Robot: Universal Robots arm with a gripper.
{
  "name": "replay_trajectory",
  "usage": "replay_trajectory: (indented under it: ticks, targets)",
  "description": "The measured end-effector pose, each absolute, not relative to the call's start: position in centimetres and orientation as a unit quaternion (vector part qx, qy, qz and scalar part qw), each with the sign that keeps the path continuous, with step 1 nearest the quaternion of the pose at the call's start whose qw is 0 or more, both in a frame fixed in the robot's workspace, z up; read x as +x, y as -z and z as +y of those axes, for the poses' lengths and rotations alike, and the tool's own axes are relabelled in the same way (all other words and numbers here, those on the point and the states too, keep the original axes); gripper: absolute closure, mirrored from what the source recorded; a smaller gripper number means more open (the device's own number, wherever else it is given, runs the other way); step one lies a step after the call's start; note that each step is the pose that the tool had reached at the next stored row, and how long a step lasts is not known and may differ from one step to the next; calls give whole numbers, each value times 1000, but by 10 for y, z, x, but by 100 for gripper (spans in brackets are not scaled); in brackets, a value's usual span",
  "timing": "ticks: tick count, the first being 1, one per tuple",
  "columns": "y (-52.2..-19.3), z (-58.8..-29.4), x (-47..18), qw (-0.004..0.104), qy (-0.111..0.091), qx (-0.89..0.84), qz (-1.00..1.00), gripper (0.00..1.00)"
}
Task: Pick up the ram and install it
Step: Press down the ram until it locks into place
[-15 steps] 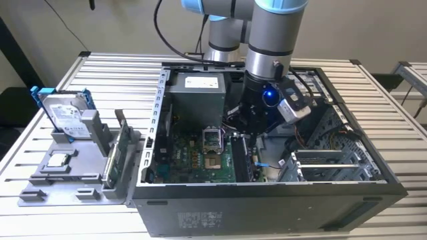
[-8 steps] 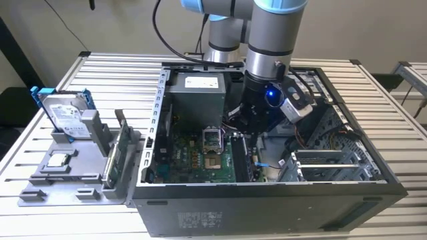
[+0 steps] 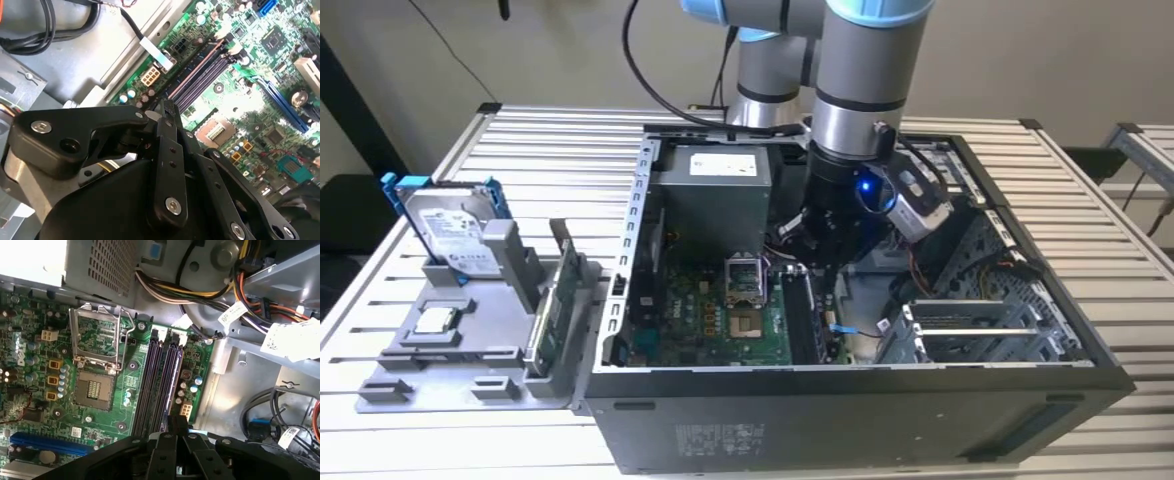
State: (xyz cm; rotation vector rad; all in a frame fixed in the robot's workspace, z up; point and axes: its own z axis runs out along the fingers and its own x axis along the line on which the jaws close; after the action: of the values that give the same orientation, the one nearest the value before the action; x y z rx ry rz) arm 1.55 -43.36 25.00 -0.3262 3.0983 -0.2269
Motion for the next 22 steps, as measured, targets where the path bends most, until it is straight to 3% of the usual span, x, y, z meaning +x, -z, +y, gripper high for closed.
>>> replay_trajectory:
  ticks: [22]
  targets:
    - [-250, -434, 15, 20, 70, -252, 965, 89]
